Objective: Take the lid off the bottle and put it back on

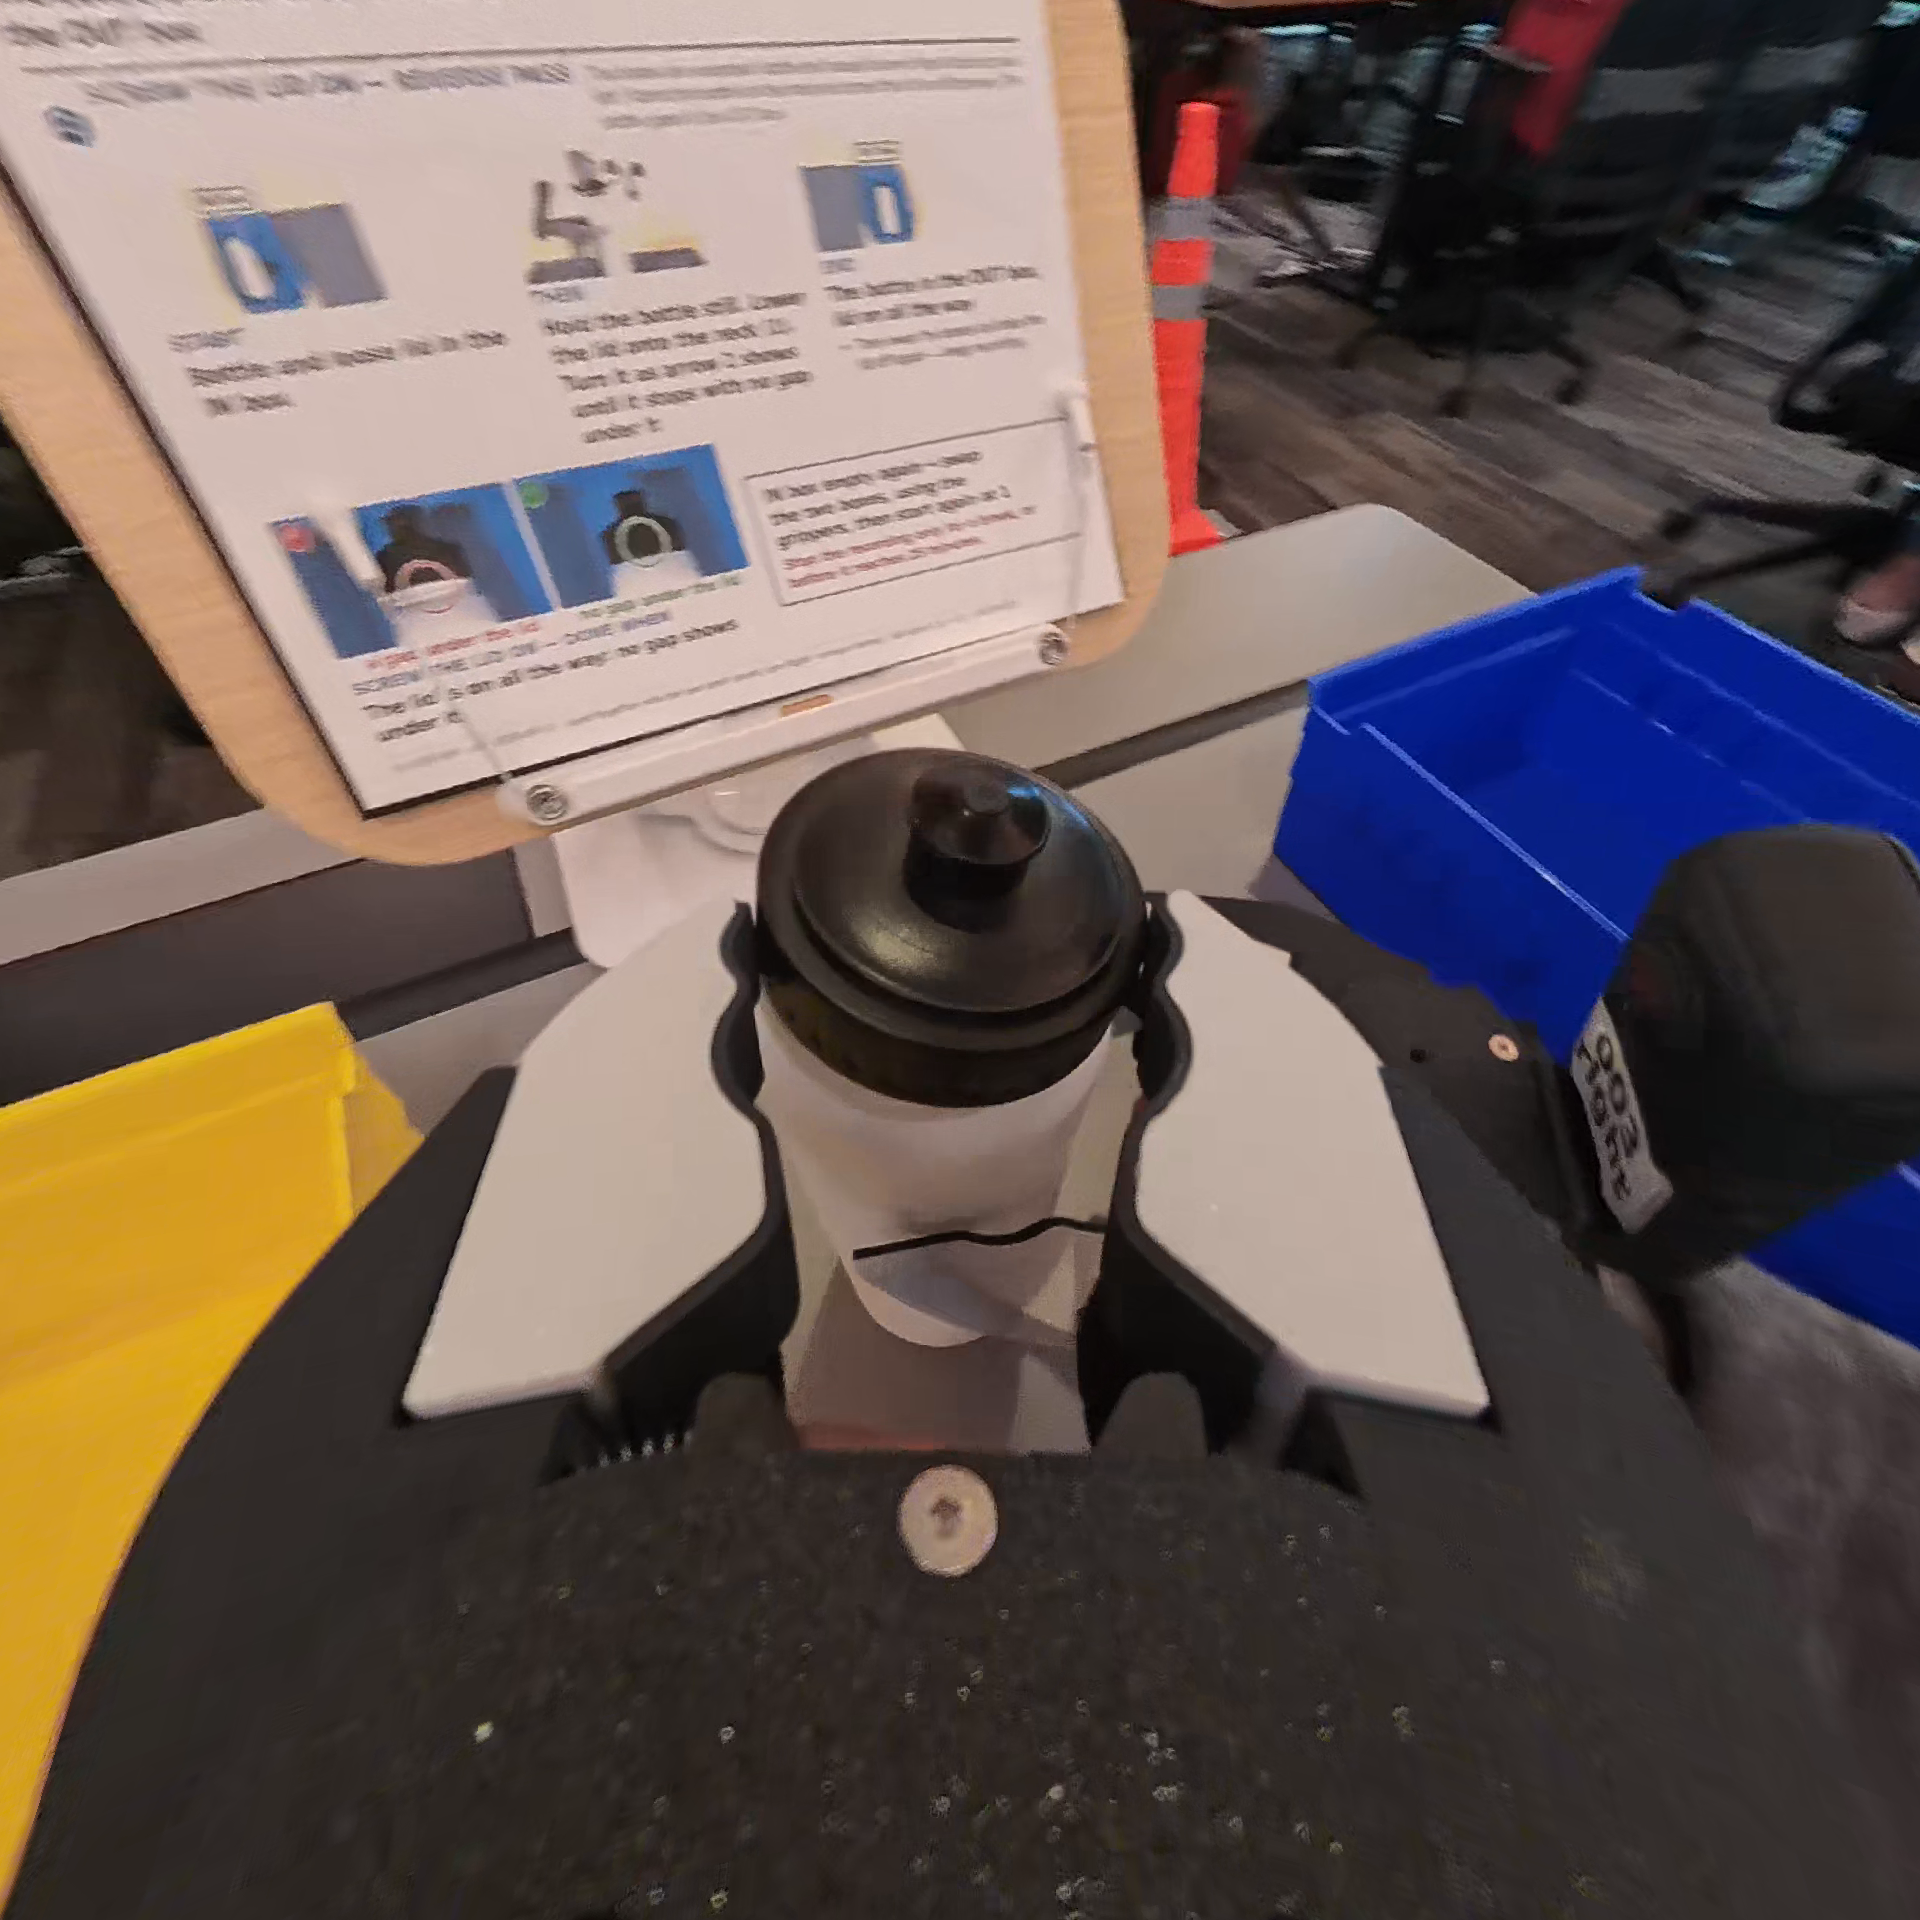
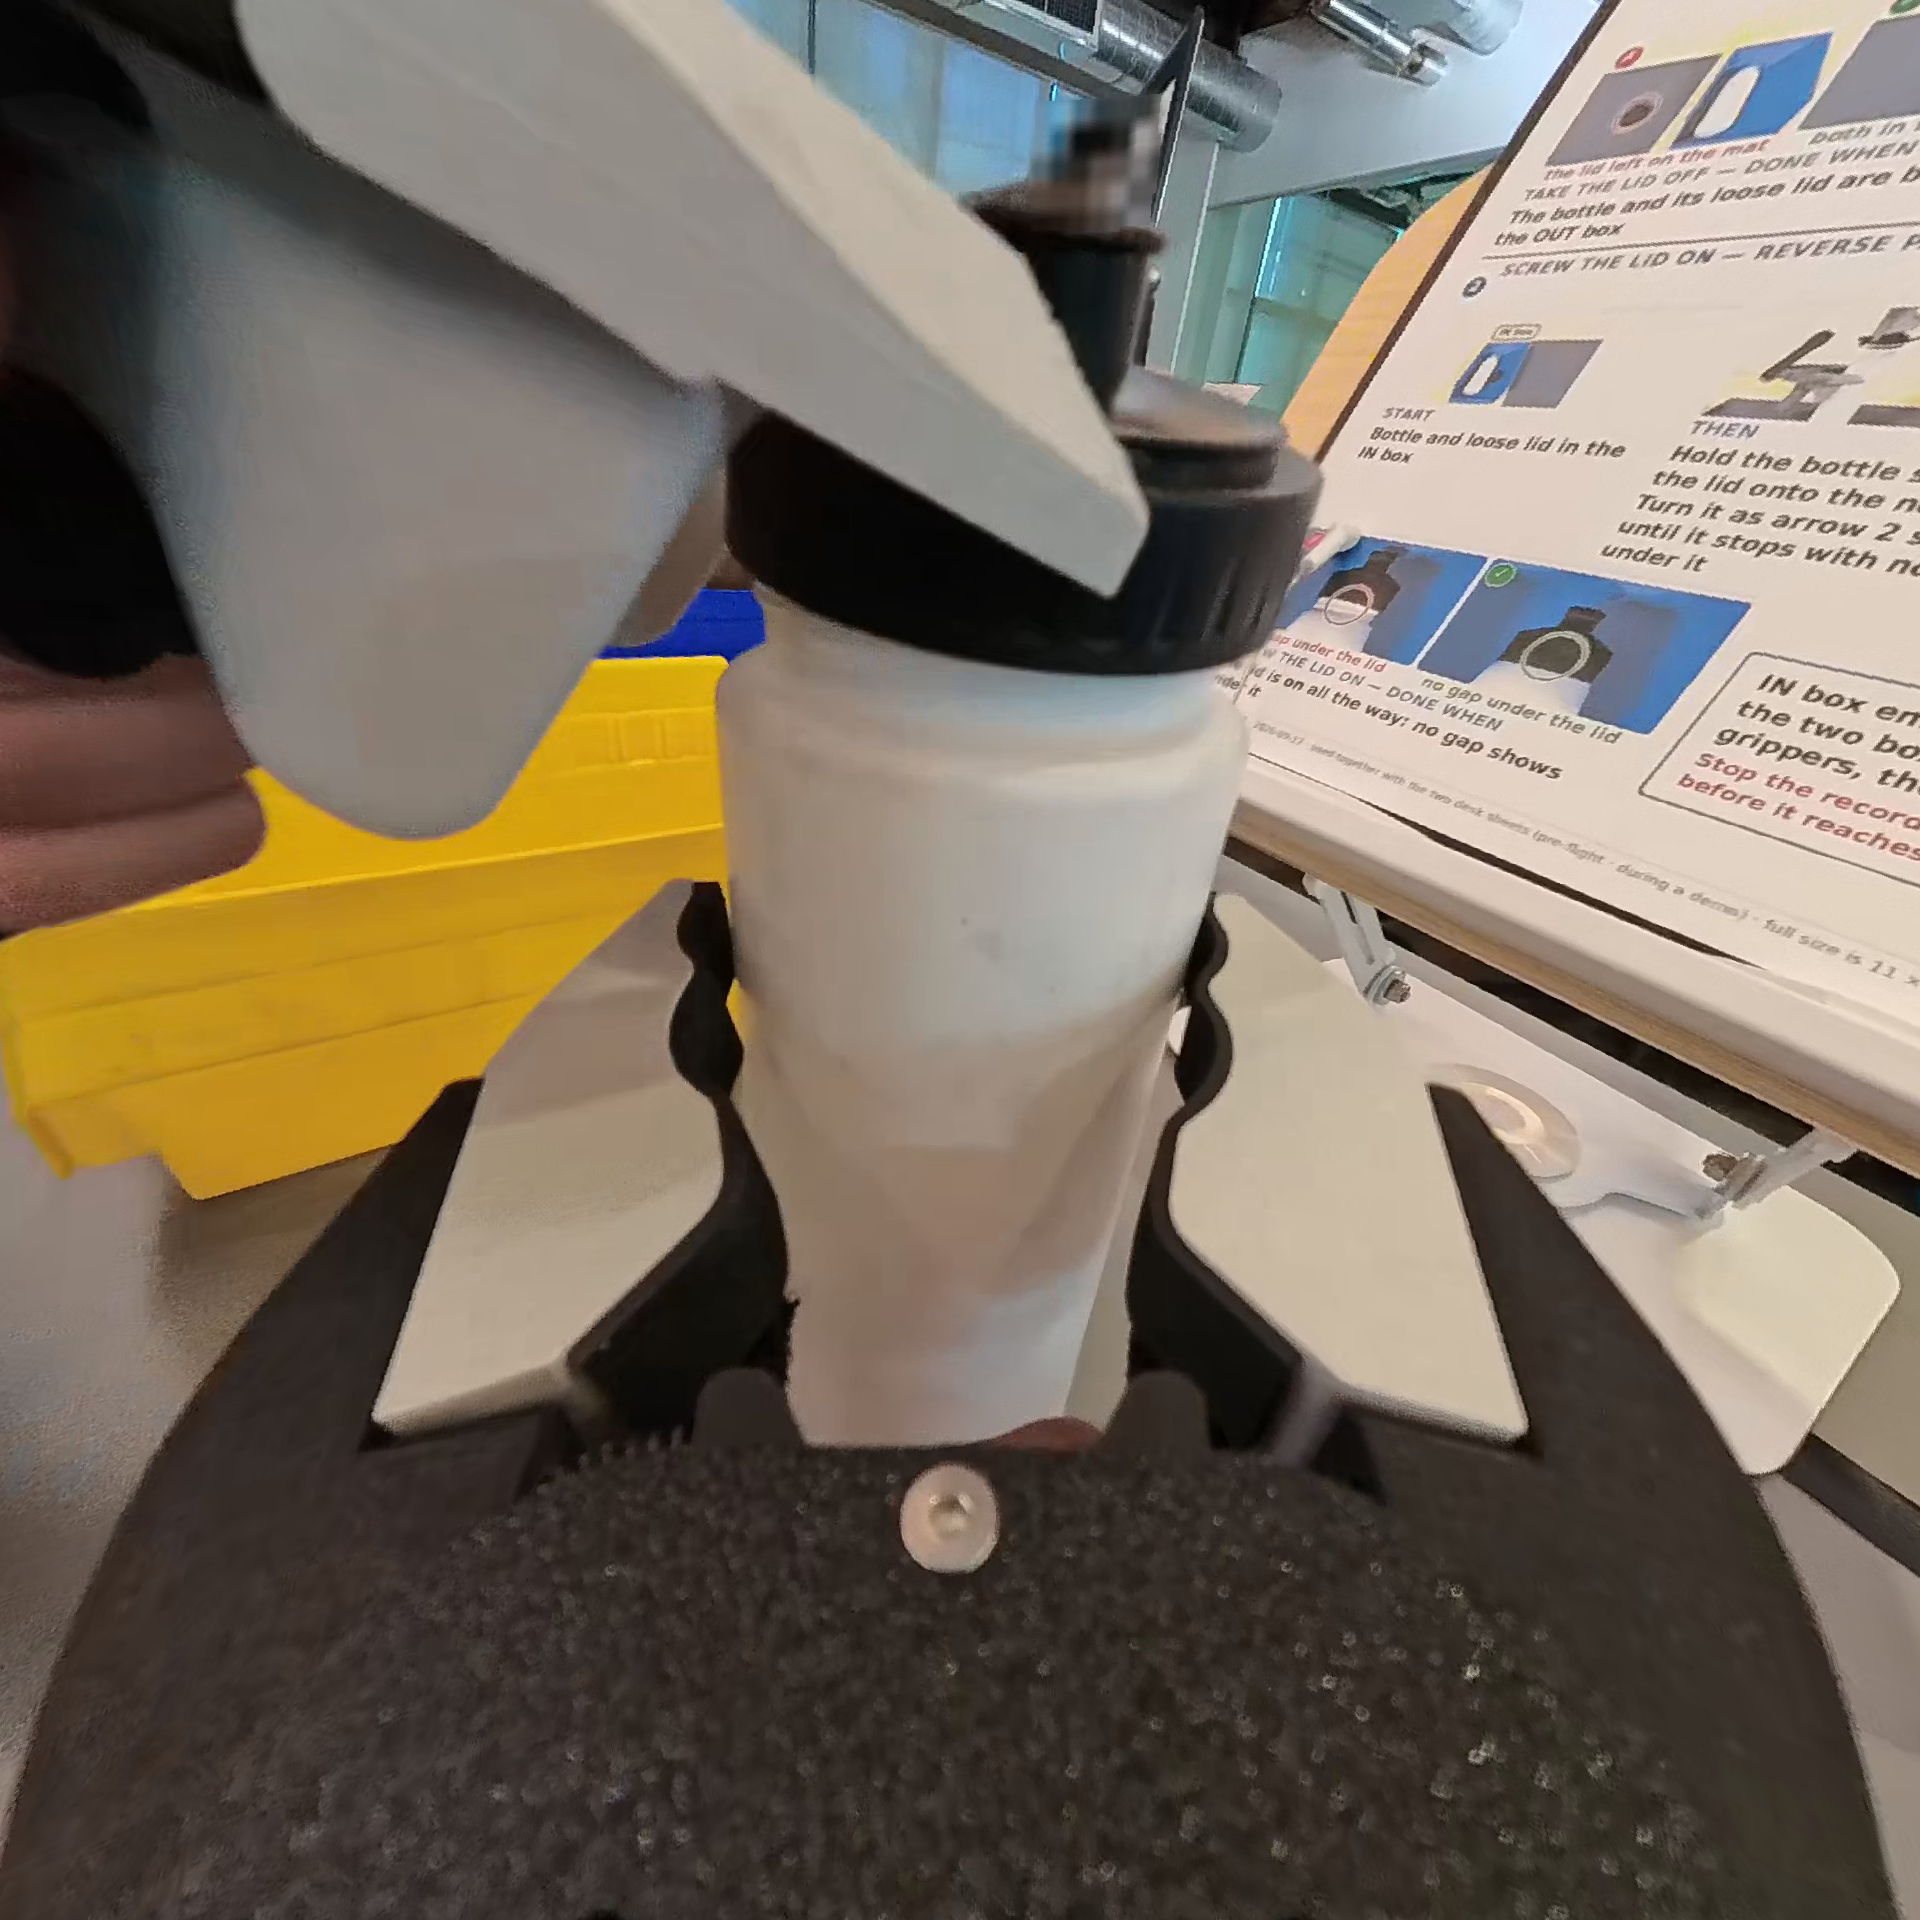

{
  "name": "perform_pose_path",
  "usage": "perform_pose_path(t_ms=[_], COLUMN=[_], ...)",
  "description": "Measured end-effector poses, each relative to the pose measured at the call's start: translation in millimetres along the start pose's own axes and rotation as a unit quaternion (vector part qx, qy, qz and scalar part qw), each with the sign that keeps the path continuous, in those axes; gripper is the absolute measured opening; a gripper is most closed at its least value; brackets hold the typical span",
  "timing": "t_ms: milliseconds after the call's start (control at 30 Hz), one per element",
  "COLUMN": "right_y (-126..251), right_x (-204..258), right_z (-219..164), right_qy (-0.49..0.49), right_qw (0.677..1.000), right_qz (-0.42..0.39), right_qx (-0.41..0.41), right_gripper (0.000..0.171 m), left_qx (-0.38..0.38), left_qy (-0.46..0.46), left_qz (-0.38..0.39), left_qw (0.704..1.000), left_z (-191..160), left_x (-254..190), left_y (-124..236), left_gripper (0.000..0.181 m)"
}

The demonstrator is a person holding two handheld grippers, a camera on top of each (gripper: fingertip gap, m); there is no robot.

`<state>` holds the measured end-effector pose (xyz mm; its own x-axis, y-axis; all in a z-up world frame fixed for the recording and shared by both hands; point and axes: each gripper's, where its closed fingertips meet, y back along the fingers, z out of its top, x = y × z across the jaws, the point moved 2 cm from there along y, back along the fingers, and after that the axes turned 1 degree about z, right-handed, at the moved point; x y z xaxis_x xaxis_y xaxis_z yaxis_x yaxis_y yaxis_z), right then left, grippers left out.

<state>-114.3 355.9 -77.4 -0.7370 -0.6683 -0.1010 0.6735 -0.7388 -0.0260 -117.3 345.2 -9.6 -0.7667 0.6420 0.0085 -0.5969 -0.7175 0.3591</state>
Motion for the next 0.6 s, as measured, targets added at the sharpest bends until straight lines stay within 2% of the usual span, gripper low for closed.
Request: perform_pose_path(t_ms=[100, 200, 267, 333, 433, 533, 600], right_y=[0, 0, 0, 0, 1, 1, 1], right_x=[0, 0, 0, 0, 0, -1, -1], right_z=[0, -1, -1, -1, -1, -1, -1], right_qy=[-0.001, -0.004, -0.005, -0.005, -0.005, -0.005, -0.004], right_qw=[1.0, 1.0, 1.0, 1.0, 1.0, 1.0, 1.0], right_qz=[0.003, 0.005, 0.005, 0.005, 0.004, 0.002, 0.001], right_qx=[0.0, 0.0, -0.001, 0.0, -0.001, -0.003, -0.003], right_gripper=[0.084, 0.083, 0.083, 0.083, 0.083, 0.083, 0.083], left_qx=[-0.051, -0.098, -0.12, -0.128, -0.132, -0.1, -0.077], left_qy=[-0.014, -0.028, -0.02, 0.015, 0.044, 0.047, 0.073], left_qz=[0.06, 0.077, 0.083, 0.079, 0.085, 0.068, 0.03], left_qw=[0.997, 0.992, 0.989, 0.988, 0.987, 0.992, 0.994], left_z=[18, 36, 36, 15, -52, -113, -126], left_x=[5, 10, 17, 23, 23, 6, -8], left_y=[12, 39, 63, 87, 116, 124, 125], left_gripper=[0.07, 0.07, 0.07, 0.07, 0.07, 0.07, 0.07])
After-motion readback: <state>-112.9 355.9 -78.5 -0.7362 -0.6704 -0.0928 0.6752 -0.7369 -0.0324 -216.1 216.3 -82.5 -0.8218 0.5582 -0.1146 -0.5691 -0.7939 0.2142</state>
